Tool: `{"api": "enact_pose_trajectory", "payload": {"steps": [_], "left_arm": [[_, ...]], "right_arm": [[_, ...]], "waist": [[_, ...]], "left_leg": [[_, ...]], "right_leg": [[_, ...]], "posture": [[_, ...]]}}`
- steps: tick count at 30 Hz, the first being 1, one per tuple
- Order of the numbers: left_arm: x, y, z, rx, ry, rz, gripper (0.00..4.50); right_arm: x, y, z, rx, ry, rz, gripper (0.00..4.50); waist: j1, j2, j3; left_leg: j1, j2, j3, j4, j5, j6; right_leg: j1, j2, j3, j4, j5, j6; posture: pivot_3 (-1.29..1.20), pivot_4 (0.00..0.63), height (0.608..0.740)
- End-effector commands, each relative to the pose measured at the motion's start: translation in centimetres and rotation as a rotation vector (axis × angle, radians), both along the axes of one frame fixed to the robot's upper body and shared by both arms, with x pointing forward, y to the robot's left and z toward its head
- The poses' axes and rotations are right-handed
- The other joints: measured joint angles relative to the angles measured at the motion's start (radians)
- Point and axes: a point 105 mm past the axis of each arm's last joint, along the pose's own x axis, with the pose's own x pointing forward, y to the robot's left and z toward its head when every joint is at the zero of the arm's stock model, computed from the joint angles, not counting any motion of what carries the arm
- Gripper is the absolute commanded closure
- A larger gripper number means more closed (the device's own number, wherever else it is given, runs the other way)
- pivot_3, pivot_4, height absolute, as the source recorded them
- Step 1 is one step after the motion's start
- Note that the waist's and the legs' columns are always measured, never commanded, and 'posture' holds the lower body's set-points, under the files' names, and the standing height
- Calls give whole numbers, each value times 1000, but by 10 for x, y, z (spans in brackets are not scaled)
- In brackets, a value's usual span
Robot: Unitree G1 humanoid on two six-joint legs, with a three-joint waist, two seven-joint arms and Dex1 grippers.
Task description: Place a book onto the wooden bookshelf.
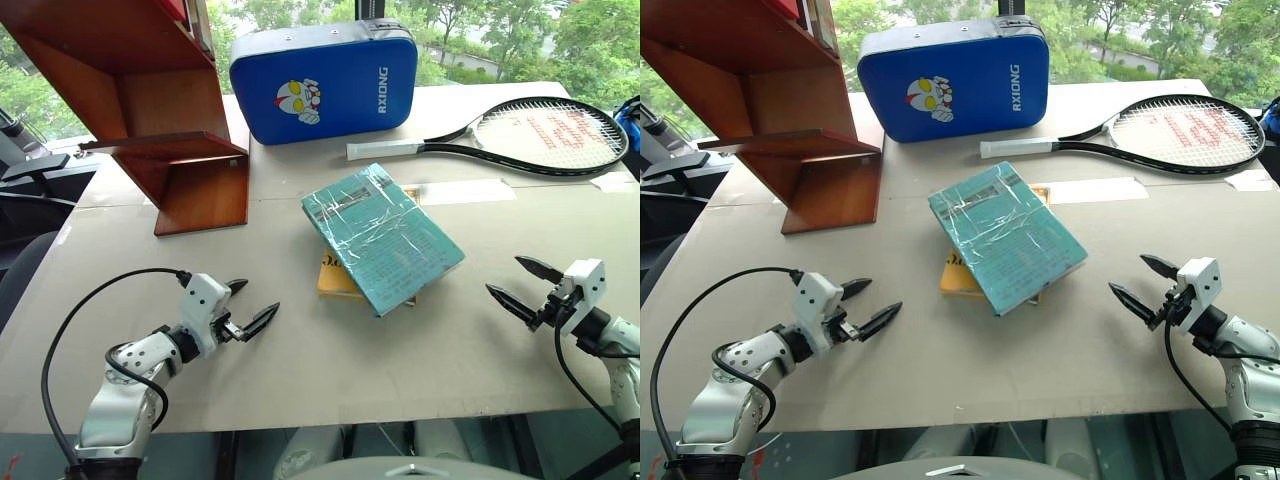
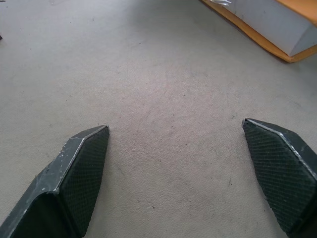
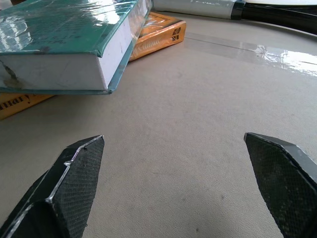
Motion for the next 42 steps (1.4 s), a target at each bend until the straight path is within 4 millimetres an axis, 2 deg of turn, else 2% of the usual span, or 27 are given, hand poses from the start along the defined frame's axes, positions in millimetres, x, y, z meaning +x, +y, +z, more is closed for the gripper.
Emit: {"api": "enact_pose_trajectory", "payload": {"steps": [1,20,26,30,35,36,37,39,42], "left_arm": [[0,6,-2,1,-2,16,78],[-2,8,1,-22,-25,-19,78],[1,7,10,-14,-47,-49,78],[7,1,41,-73,-58,-129,78],[7,-2,77,-13,-45,-304,78],[6,-3,84,2,-41,-341,0],[4,-3,93,-2,-32,-380,0],[3,-3,114,-23,-37,-436,0],[1,-5,136,-10,-50,-493,0]], "right_arm": [[1,3,10,0,-34,18,0],[3,2,12,-5,-45,4,0],[25,-4,17,-74,-63,-126,0],[53,6,32,-117,-88,-161,0],[91,27,52,-87,-119,-132,0],[98,32,58,-74,-128,-119,566],[105,39,63,-66,-132,-97,873],[118,53,71,-54,-134,-58,1841],[130,78,80,-35,-125,18,3311]], "waist": [[0,0,0],[0,0,0],[-1,0,0],[-2,0,0],[-6,-1,1],[-7,-1,1],[-9,-1,1],[-17,-1,2],[-31,-1,2]], "left_leg": [[0,0,0,0,0,0],[0,0,0,0,0,0],[0,0,1,0,0,0],[0,0,1,0,0,0],[-1,0,1,0,0,0],[-1,0,1,0,0,0],[-2,0,2,0,0,0],[-2,0,2,-1,0,0],[-3,0,1,-2,0,0]], "right_leg": [[0,0,0,0,0,0],[0,0,0,0,0,0],[0,0,0,1,0,0],[-1,0,0,1,0,0],[-2,0,0,1,0,0],[-3,0,0,1,0,-1],[-4,0,0,1,0,-1],[-5,1,0,0,0,-1],[-5,1,-1,-1,0,-1]], "posture": [[0,150,740],[0,150,740],[0,150,740],[0,150,740],[0,150,740],[0,150,740],[0,150,740],[0,150,740],[0,150,740]]}}
